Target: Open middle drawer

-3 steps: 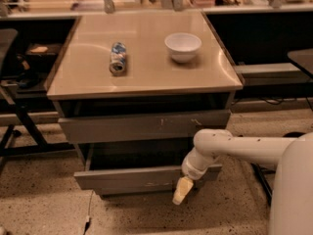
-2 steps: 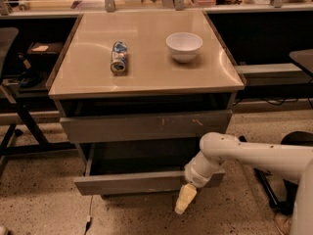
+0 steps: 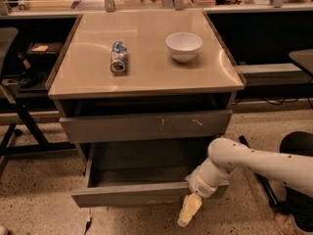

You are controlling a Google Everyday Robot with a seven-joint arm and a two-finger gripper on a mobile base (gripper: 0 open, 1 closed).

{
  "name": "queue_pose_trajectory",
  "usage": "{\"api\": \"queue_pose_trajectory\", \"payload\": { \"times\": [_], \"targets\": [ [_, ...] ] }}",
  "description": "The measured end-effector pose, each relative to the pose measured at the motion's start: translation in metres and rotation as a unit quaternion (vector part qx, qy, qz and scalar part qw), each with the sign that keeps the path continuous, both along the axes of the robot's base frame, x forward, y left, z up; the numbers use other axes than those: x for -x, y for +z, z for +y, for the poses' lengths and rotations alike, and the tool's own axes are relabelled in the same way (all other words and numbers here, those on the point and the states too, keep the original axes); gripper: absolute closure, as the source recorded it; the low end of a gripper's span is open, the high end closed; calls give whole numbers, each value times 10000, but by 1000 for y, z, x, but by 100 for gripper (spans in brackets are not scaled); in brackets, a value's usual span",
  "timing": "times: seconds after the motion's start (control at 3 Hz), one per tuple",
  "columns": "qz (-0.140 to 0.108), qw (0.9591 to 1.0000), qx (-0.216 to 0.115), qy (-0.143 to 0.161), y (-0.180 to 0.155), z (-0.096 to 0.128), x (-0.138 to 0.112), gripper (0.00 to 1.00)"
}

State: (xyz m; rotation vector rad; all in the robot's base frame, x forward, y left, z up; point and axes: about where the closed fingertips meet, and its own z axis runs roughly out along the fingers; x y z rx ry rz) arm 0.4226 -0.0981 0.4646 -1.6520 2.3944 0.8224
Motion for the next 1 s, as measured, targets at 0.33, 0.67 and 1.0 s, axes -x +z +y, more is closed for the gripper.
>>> {"api": "queue_pose_trajectory", "payload": {
  "times": [0.33,0.67,1.0],
  "targets": [
    [125,9999,-74,-53,7,-2,17,0],
    [127,9999,-76,-55,7,-2,18,0],
    [-116,9999,-5,38,12,1,-3,0]
  ]
}}
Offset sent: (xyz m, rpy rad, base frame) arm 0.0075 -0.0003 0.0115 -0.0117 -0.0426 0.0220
